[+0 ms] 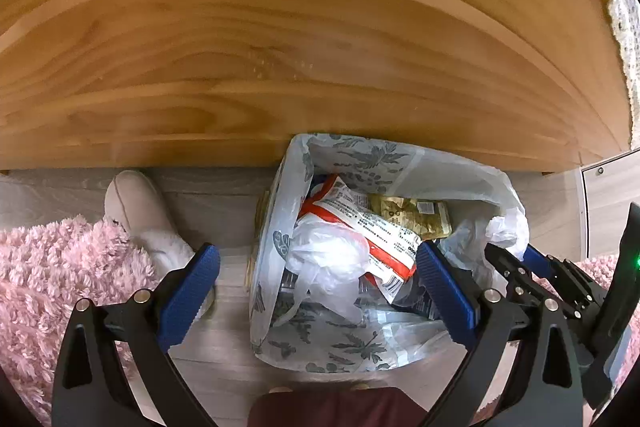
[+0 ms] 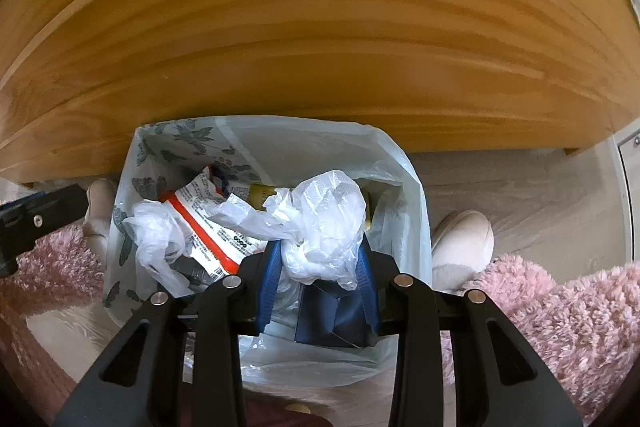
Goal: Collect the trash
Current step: 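Open both tools to drop the clear gloves into the bin bag, then raise both open tools out of the bin back over the bed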
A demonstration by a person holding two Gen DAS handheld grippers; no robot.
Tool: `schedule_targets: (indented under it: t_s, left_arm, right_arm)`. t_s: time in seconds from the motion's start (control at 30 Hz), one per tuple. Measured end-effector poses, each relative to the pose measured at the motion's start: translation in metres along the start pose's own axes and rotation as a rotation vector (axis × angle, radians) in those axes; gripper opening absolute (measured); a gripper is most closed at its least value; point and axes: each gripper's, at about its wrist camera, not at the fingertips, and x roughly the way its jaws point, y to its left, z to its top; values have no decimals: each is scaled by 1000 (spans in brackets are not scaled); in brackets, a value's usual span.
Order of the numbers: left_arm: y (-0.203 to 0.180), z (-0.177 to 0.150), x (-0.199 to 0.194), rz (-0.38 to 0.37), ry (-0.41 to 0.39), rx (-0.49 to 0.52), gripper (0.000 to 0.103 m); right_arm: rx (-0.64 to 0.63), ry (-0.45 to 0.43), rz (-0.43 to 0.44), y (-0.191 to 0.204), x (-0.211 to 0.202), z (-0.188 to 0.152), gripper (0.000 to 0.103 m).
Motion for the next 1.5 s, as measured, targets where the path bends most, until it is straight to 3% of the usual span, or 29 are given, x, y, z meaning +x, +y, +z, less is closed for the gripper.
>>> schedule_targets:
  t_s: [0.3,0.4,0.47,0.6,1.17,1.5]
  left_arm:
    - [3,1,6,43,17,-3,95]
    - [3,2,4,51,3,2,95]
    - [3,2,3,56,-1,6,95]
    - [6,1,6,49,22,-10,95]
    - [1,1,-4,32,-5,7,95]
    - [-14,2,-35,21,-138,71,95]
  right_arm:
    - [-9,-6,57,5,-1,4,37]
    - [12,-13,80,3,-3,5,49]
    - [24,-26,92,2,-5,6,71]
    - [11,-63,66,2,-12,5,85]
    - [-5,-96,21,6,-19,3,86]
    - [-29,-190,8,7,-44,3,86]
